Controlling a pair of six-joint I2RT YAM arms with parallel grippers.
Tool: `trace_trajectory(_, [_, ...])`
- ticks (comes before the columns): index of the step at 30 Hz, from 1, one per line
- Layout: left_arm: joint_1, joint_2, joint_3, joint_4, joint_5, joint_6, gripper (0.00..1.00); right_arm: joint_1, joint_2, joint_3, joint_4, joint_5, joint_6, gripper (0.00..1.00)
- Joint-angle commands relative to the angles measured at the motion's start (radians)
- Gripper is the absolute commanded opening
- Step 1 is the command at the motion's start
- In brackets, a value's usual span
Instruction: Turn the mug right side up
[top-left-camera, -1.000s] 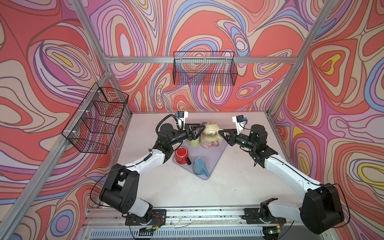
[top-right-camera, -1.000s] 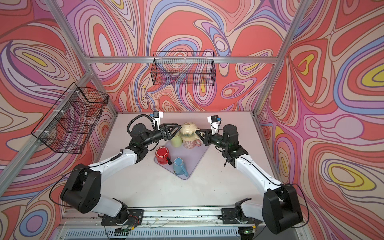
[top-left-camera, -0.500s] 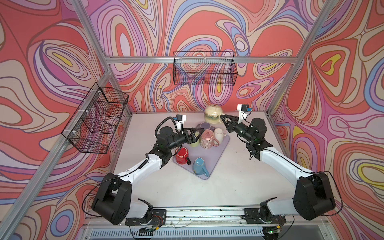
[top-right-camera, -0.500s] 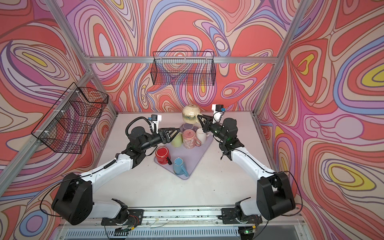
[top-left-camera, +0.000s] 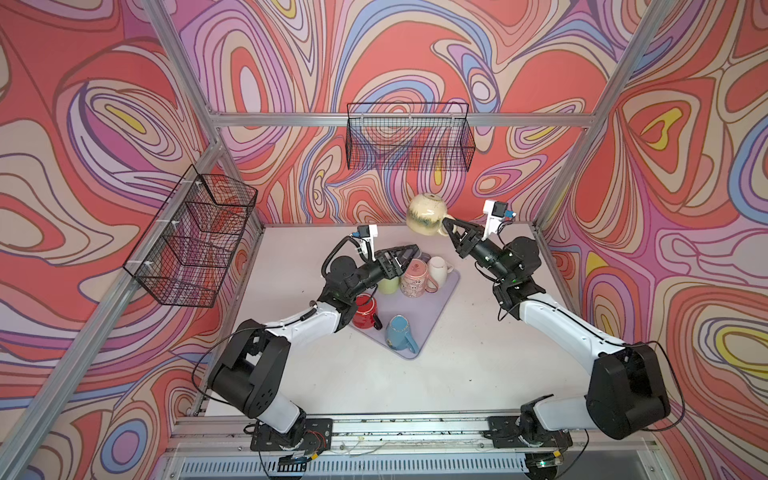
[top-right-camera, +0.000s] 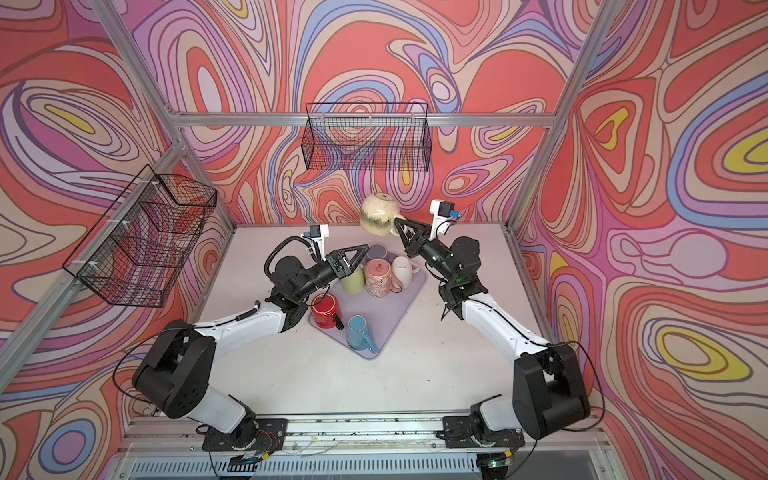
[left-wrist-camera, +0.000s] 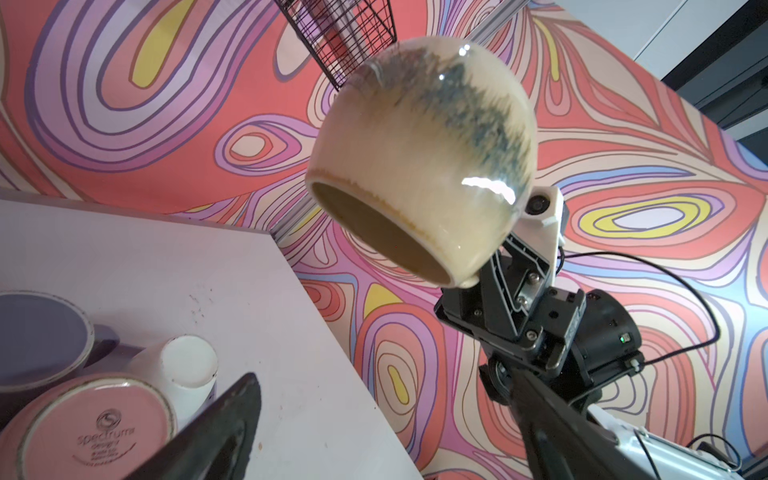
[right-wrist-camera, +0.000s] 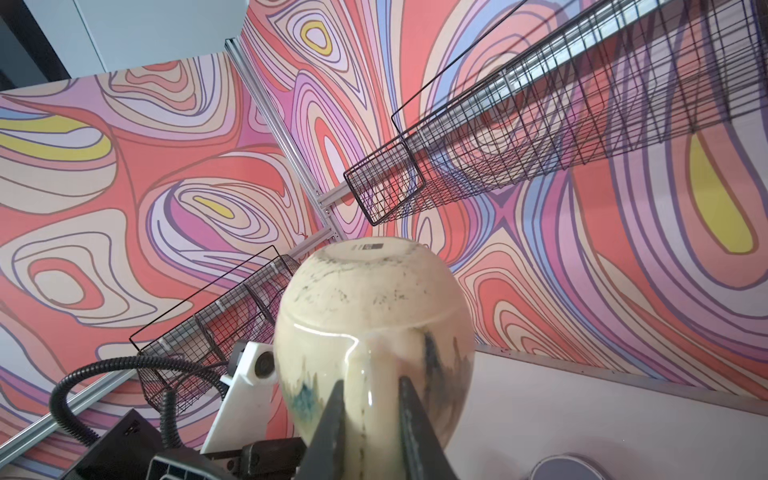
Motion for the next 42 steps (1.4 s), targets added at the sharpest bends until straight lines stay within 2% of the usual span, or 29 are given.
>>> trace_trajectory(1, [-0.009, 0.027, 0.053, 0.186, -0.026, -0.066, 0.97, 0.010, -0.034, 0.004, 0.164, -0.010, 0.036, 0.00])
trace_trajectory(12, [-0.029, 0.106, 0.119, 0.296, -0.051, -0.132, 0.96, 0.031, 0.020, -0.023, 0.239, -0.017, 0.063, 0.00])
trace_trajectory(20, [-0.034, 0.109, 0.142, 0.305, -0.052, -0.128, 0.89, 0.048, 0.058, -0.044, 0.262, -0.012, 0.039, 0.00])
trace_trajectory(31, [-0.035, 0.131, 0.166, 0.323, -0.043, -0.128, 0.54, 0.098, 0.151, -0.099, 0.357, -0.021, 0.081, 0.00])
trace_trajectory(39, [-0.035, 0.126, 0.156, 0.322, -0.049, -0.113, 0.34, 0.104, 0.201, -0.145, 0.434, -0.014, 0.135, 0.00])
trace_trajectory(42, [-0.035, 0.126, 0.151, 0.322, -0.048, -0.107, 0.21, 0.103, 0.199, -0.160, 0.434, -0.002, 0.129, 0.00])
